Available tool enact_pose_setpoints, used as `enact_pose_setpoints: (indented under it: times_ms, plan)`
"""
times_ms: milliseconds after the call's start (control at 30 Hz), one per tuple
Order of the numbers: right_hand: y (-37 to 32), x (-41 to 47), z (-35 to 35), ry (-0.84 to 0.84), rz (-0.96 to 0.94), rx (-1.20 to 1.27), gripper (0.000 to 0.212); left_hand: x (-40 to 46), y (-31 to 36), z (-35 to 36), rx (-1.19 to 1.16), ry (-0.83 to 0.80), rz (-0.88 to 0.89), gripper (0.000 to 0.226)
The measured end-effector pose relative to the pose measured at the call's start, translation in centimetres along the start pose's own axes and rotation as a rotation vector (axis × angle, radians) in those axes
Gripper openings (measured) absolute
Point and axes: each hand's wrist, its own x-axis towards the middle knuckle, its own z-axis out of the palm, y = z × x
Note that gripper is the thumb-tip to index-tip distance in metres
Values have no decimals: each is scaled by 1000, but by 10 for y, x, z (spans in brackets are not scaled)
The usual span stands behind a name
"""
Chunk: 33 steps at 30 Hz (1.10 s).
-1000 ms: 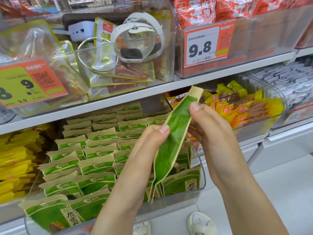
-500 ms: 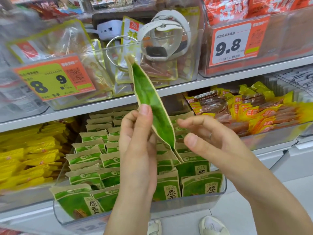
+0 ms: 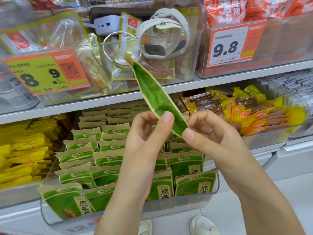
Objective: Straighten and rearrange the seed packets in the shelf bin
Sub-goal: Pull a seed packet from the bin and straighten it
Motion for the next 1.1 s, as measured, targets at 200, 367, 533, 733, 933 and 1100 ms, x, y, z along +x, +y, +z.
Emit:
enact_pose_setpoints:
  times_ms: [200,367,533,733,933,1100]
  plan:
    - [-3,-1,-10,-4,3,45,7,1,1,2,10,-55,-46,65]
    - [2,1,-13,63,-18,5,14,0,1,4,30,-77,-53,50]
    - [7,0,-15,171,-110,-197,30,-1,3,6,25,-99,-45,43]
    - [7,-4,-4,240,-229,-559,48,-2,5,7,41,-54,-26,37]
    - [-2,-1,-11,317,-65,-51,33,1,11,-7,96,-206,-144,33]
    - [-2,0,-15,361,72,106,24,1,8,-11,179,-279,-208,30]
